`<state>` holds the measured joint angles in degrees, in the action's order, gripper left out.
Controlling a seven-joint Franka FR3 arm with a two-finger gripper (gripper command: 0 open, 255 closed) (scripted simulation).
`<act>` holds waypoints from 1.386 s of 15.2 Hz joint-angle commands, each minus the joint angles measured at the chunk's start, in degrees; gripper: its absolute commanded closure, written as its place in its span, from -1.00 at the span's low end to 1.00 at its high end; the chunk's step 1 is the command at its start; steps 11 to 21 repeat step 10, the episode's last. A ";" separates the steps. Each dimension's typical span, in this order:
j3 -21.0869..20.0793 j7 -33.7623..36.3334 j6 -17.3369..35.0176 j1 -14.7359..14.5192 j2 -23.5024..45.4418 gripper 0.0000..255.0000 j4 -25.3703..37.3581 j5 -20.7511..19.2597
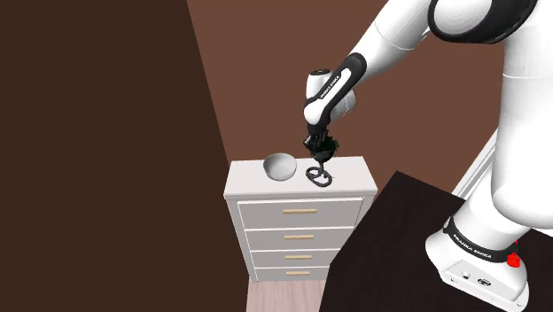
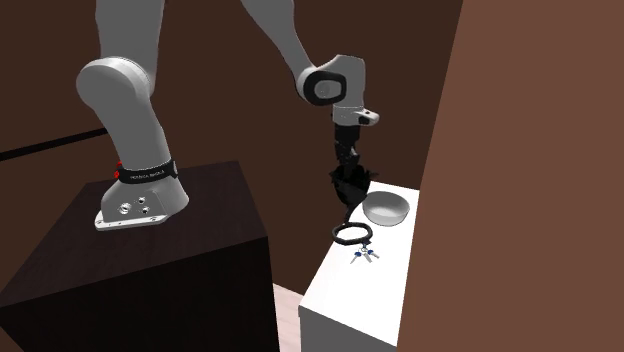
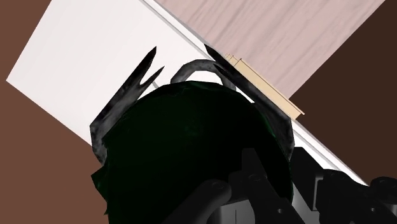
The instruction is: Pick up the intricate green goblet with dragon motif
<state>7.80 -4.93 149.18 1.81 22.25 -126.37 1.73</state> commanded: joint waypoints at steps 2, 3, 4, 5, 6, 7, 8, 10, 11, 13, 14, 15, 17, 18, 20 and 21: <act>0.25 0.23 -1.84 -0.21 -1.91 1.00 -0.01 -0.37; 0.33 0.30 -2.49 -0.28 -2.57 1.00 -0.02 -0.50; 0.41 0.38 -3.13 -0.34 -3.22 1.00 -0.02 -0.63; 0.48 0.45 -3.79 -0.39 -3.86 1.00 0.00 -0.76; 0.55 0.52 -4.44 -0.45 -4.49 1.00 0.03 -0.89; 0.62 0.59 -5.10 -0.50 -5.12 1.00 0.07 -1.01; 0.68 0.65 -5.77 -0.55 -5.74 1.00 0.12 -1.14; 0.69 0.67 -5.87 -0.55 -5.83 1.00 0.13 -1.16; 0.69 0.67 -5.87 -0.55 -5.83 1.00 0.13 -1.16; 0.69 0.67 -5.87 -0.55 -5.83 1.00 0.13 -1.16; 0.69 0.67 -5.87 -0.55 -5.83 1.00 0.13 -1.16; 0.69 0.67 -5.87 -0.55 -5.83 1.00 0.13 -1.16; 0.69 0.67 -5.87 -0.55 -5.83 1.00 0.13 -1.16; 0.69 0.67 -5.87 -0.55 -5.83 1.00 0.13 -1.16; 0.69 0.67 -5.87 -0.55 -5.83 1.00 0.13 -1.16; 0.69 0.67 -5.87 -0.55 -5.83 1.00 0.13 -1.16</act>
